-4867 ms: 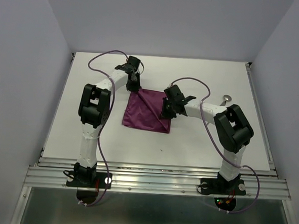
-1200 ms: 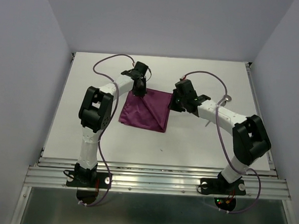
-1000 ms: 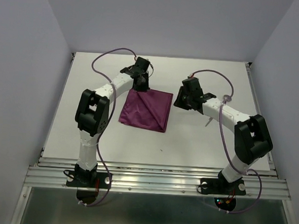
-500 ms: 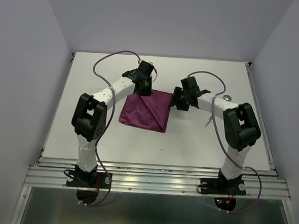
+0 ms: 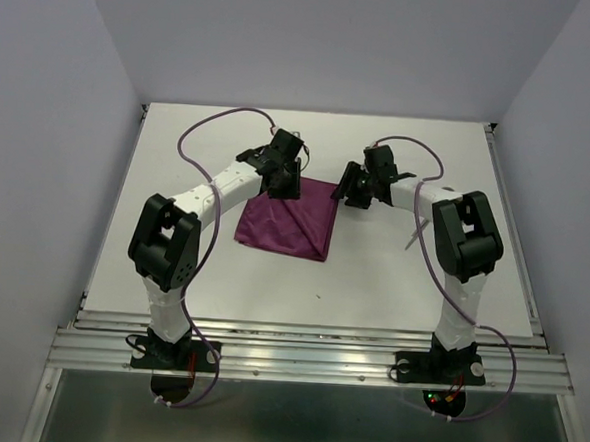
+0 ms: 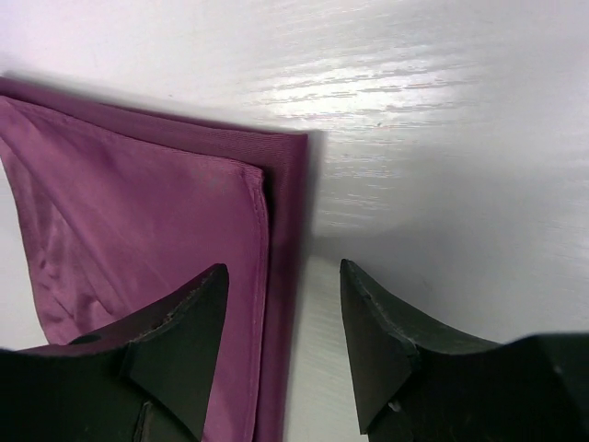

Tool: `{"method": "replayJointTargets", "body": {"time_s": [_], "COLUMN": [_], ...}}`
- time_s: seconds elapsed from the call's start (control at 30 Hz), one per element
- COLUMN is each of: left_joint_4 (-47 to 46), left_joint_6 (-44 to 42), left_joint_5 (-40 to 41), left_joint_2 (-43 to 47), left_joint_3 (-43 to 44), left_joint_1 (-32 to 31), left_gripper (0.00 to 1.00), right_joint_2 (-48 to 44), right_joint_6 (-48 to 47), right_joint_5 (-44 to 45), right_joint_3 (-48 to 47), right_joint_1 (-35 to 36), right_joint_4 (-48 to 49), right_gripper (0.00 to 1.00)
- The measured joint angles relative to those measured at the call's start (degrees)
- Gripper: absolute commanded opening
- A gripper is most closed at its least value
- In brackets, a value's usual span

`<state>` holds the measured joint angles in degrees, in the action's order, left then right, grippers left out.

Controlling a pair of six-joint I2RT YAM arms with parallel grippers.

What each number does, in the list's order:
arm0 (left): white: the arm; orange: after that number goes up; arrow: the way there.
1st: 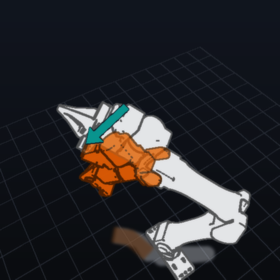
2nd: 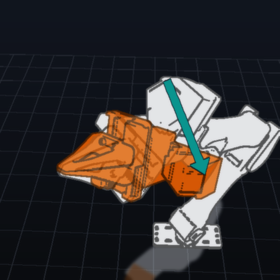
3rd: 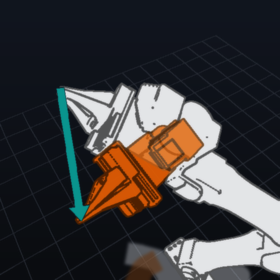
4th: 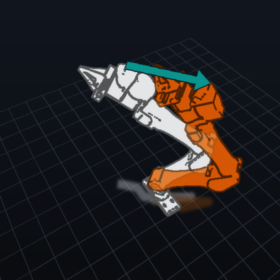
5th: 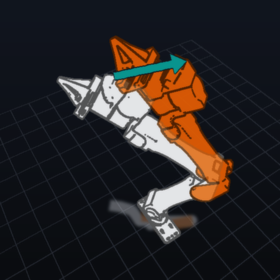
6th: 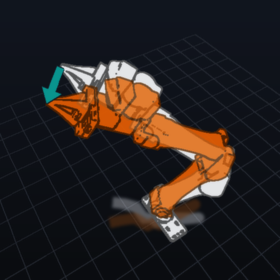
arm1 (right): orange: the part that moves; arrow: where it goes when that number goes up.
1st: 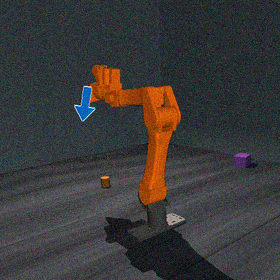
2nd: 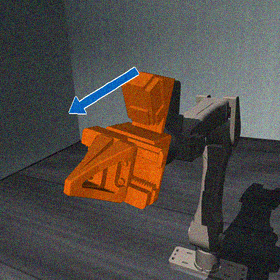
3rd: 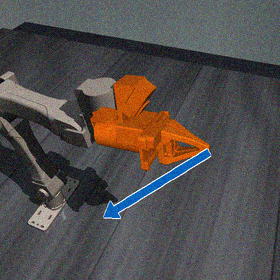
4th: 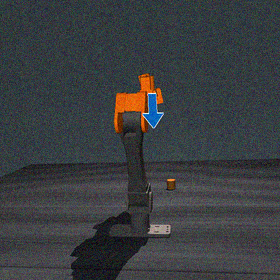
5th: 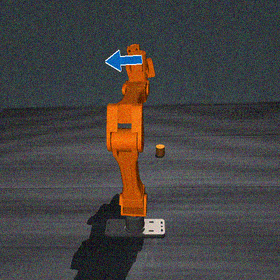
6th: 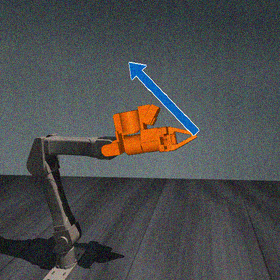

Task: Fold the napkin into a case and place the utensils inside
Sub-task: Pick up the upper triangle-folded napkin from the center of the board.

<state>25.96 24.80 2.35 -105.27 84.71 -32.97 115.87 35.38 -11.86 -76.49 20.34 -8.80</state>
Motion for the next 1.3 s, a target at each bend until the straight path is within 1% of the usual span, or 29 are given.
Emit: {"method": "replayJointTargets", "body": {"time_s": [0.07,0.17,0.27,0.33,0.4,0.43,0.47,0.5,0.53,0.63,0.67,0.7,0.77,0.8,0.9,0.97,1.1,1.3], "left_joint_4": [0.0,0.0,-0.28,-0.63,-1.03,-1.22,-1.33,-1.73,-1.86,-2.71,-3.06,-3.37,-3.87,-4.07,-4.11,-4.11,-4.09,-4.2], "left_joint_6": [0.13,0.15,0.13,0.11,0.02,-0.15,-0.31,-0.46,-0.5,-1.09,-1.42,-1.73,-2.14,-2.47,-3.3,-3.8,-4.33,-4.81], "left_joint_5": [0.31,0.57,1.22,1.79,2.1,2.23,2.23,2.29,2.27,2.69,2.93,3.19,3.45,3.56,3.98,4.39,5.03,6.19], "left_joint_2": [0.0,0.0,0.02,0.11,0.28,0.46,0.72,1.05,1.31,1.84,1.95,1.95,1.95,1.95,1.95,1.95,1.95,1.95], "left_joint_3": [0.0,0.0,-0.42,-1.55,-3.02,-4.09,-4.9,-6.08,-6.71,-8.07,-8.33,-8.44,-8.66,-8.83,-9.38,-9.6,-10.16,-10.56], "left_joint_1": [0.02,-0.09,-0.44,-1.07,-1.75,-2.16,-2.64,-3.17,-3.67,-5.31,-6.16,-7.04,-8.24,-9.01,-11.04,-12.33,-14.43,-15.91], "left_gripper": [0.41,0.41,0.41,0.42,0.44,0.45,0.45,0.48,0.5,0.57,0.62,0.63,0.68,0.73,0.81,0.81,0.76,0.76], "right_joint_2": [0.55,1.92,3.28,3.98,4.31,4.55,4.63,4.63,4.63,4.59,4.59,4.57,4.35,4.11,3.13,2.45,0.74,-2.36], "right_joint_6": [0.22,0.66,1.46,2.25,2.73,3.02,3.3,3.74,3.98,5.09,5.49,5.97,6.64,7.08,7.96,8.33,8.57,8.63], "right_joint_5": [-0.81,-2.01,-3.69,-4.92,-5.33,-5.81,-6.03,-6.27,-6.34,-7.21,-7.52,-7.93,-8.28,-8.44,-8.59,-8.52,-8.37,-8.22], "right_joint_3": [-0.46,-1.55,-2.16,-2.29,-2.29,-2.21,-1.99,-1.49,-1.22,0.24,0.66,1.18,2.16,2.86,4.44,5.25,6.49,6.69], "right_joint_1": [0.0,0.0,-0.02,0.0,0.0,0.0,0.0,0.0,0.0,-0.02,0.0,0.0,0.0,0.0,0.0,0.0,0.0,0.0], "right_joint_4": [0.44,1.53,3.5,4.68,4.94,5.33,5.7,6.29,6.34,8.52,9.31,10.29,11.54,12.28,12.79,12.7,11.89,10.93], "right_gripper": [0.54,0.49,0.4,0.3,0.24,0.17,0.15,0.1,0.08,0.05,0.04,0.03,0.02,0.01,0.01,0.01,0.01,0.01]}}
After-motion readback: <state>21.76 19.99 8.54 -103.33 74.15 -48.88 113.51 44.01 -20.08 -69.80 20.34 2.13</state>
